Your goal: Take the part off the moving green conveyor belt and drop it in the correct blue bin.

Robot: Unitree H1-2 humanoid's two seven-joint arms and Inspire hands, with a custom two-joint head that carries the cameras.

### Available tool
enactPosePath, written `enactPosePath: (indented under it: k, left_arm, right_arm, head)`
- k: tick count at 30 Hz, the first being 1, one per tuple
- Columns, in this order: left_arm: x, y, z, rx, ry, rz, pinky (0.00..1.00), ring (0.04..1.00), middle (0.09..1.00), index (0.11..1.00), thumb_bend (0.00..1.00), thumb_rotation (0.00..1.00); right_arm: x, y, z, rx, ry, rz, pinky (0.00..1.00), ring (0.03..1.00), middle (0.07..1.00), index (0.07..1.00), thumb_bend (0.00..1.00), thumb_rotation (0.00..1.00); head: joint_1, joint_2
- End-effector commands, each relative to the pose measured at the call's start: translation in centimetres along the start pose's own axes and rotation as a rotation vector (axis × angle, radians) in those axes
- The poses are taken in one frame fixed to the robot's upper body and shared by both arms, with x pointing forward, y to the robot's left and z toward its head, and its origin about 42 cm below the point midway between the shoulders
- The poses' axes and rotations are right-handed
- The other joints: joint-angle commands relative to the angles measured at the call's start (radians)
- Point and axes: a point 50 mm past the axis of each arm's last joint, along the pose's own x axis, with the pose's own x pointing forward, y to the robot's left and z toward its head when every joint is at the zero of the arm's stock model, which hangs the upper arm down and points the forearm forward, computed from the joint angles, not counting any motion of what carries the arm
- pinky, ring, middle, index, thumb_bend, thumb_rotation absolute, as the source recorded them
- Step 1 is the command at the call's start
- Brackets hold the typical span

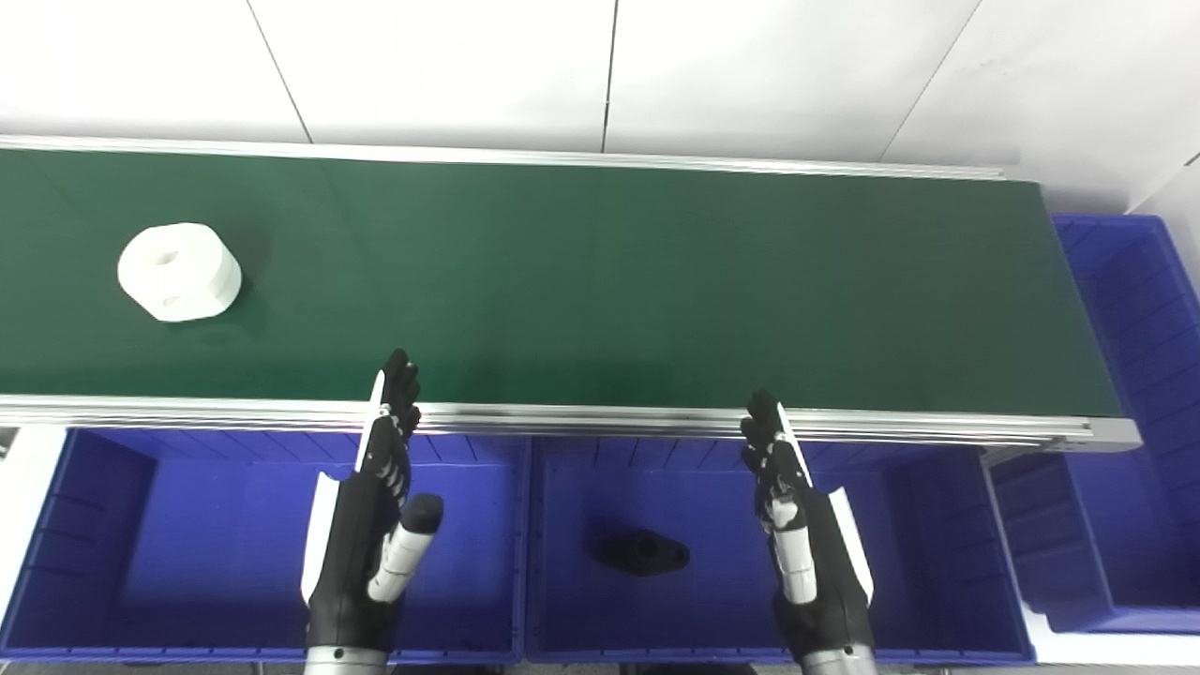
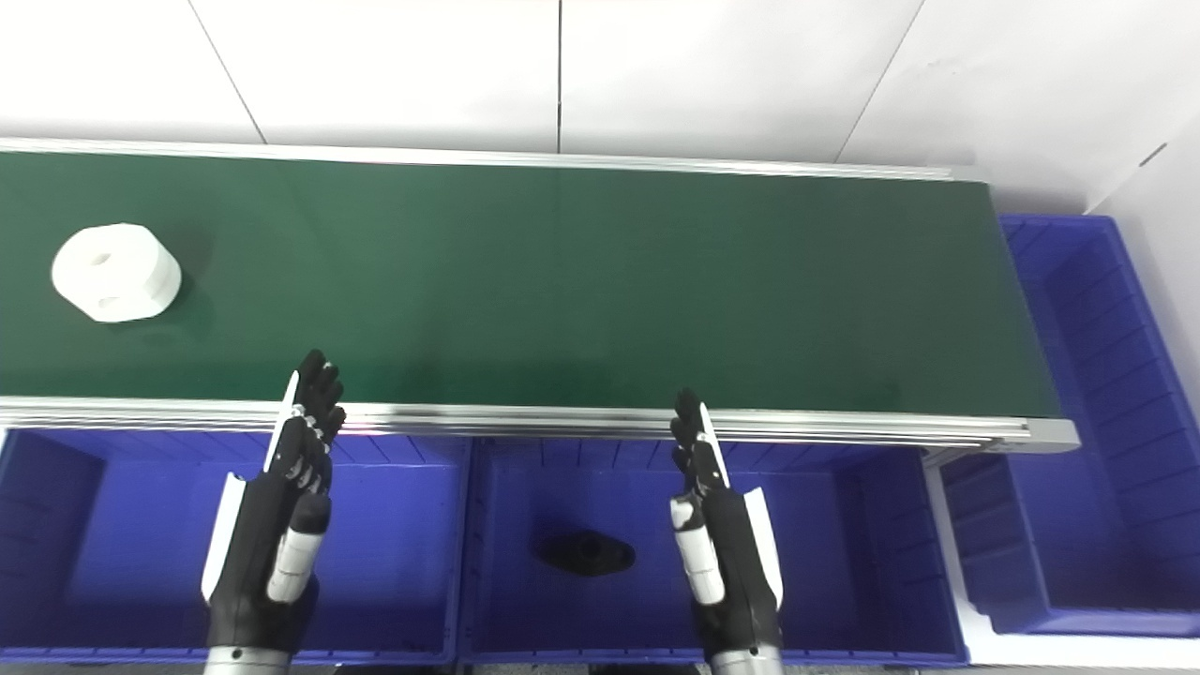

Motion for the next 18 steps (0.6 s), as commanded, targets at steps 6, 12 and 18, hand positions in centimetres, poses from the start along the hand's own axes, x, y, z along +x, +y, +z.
enactPosePath:
  k: [6,12,18]
  left_arm:
    - [-0.4,-1.4,-0.7,0.013,-0.046,0.013,0.93,0.976,1.000,1.000,0.74,0.90]
    - [-0.2,-2.0,-0.9,0.015,-0.064,0.015,0.92,0.961,1.000,1.000,0.73,0.88]
    - [0.1,-2.1,-1.1,0.022,-0.069,0.008,0.92,0.967,1.000,1.000,0.72,0.88]
  right_arm:
    - [-0.6,-1.4,-0.7,-0.019,-0.054,0.014,1.00,1.000,1.000,1.000,0.97,1.00]
    - [-0.4,-1.9,-1.3,-0.031,-0.052,0.015,1.00,1.000,1.000,1.000,1.00,1.00]
    - [-0.1,-2.0,-1.4,-0.014,-0.044,0.014,1.00,1.000,1.000,1.000,1.00,1.00]
  head:
    - [0.061,-0.052]
    - [0.074,-0.061]
    - [0.080,-0.080]
